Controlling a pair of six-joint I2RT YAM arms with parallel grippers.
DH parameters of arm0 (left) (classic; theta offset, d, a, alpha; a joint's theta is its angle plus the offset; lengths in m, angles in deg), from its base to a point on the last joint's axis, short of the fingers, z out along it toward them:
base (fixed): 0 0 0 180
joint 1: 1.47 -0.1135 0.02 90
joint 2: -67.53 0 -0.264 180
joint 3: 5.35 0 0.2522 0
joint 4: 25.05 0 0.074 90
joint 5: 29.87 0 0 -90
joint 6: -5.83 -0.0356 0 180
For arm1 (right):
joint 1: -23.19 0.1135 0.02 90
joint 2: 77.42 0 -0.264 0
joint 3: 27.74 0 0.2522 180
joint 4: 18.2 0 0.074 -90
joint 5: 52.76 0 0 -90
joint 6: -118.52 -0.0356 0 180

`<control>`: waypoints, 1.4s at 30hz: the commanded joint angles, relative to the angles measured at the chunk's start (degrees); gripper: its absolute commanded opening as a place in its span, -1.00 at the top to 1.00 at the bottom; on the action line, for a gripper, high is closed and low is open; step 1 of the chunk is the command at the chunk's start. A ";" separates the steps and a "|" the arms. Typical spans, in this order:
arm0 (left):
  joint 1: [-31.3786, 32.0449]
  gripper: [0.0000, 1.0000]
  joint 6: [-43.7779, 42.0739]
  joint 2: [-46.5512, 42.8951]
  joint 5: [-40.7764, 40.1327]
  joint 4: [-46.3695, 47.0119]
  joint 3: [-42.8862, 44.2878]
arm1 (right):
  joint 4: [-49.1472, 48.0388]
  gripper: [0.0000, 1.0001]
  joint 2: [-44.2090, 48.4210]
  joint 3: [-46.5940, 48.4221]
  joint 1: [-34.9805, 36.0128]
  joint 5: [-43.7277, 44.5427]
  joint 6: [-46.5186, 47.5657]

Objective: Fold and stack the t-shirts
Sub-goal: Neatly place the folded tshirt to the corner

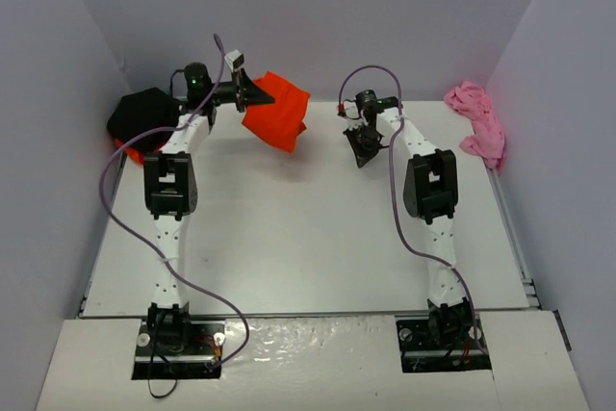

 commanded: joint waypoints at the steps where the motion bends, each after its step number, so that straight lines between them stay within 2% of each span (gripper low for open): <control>1: -1.51 1.00 -8.64 -22.40 1.67 -7.04 7.90 | 1.50 1.00 8.82 -0.51 1.40 3.42 1.18; 4: -2.13 1.00 -20.03 -26.21 -0.48 -22.06 8.41 | 1.17 1.00 10.13 -1.68 1.57 4.53 1.39; 8: -6.94 1.00 -25.69 -27.53 -3.72 -31.54 4.46 | 0.50 1.00 11.87 -3.70 1.64 4.30 1.43; 10: -8.47 1.00 -41.87 -26.85 -6.68 -48.30 6.98 | 0.36 1.00 12.43 -4.33 1.75 4.27 1.52; 11: -8.98 1.00 -53.35 -26.74 -11.99 -60.86 10.20 | 0.21 1.00 12.69 -4.59 1.86 4.32 1.52; 13: -6.65 1.00 -76.30 -25.62 -30.53 -85.89 19.43 | 0.06 1.00 13.48 -5.33 2.09 4.41 1.58; 14: -5.18 1.00 -84.48 -25.21 -37.58 -95.11 23.73 | -0.03 1.00 13.99 -5.74 2.18 4.40 1.61; 15: -4.54 1.00 -85.37 -25.55 -36.17 -97.02 26.04 | -0.23 1.00 14.59 -6.15 2.18 4.26 1.61; 17: -2.84 1.00 -83.75 -27.84 -38.05 -95.67 23.91 | -0.51 1.00 15.05 -6.60 2.20 4.06 1.59; 21: 0.24 1.00 -86.94 -29.14 -50.66 -96.21 25.27 | -0.67 1.00 15.07 -7.00 2.27 3.69 1.43; 27: 1.69 1.00 -93.16 -28.70 -62.75 -94.77 27.74 | -1.11 1.00 15.52 -7.54 2.27 3.65 1.56; 31: 1.43 1.00 -95.81 -26.95 -67.38 -91.66 27.85 | -1.18 1.00 15.21 -7.38 2.27 3.89 1.52; 36: -2.31 1.00 -96.19 -21.41 -70.05 -88.95 31.78 | -1.29 1.00 15.21 -7.56 2.27 4.44 1.52; 38: -5.64 1.00 -97.78 -20.26 -71.00 -86.42 31.24 | -1.30 1.00 15.07 -7.25 2.28 4.26 1.50; 42: -6.98 1.00 -101.09 -15.31 -73.24 -84.62 33.99 | -1.29 1.00 14.02 -6.33 2.57 4.35 1.43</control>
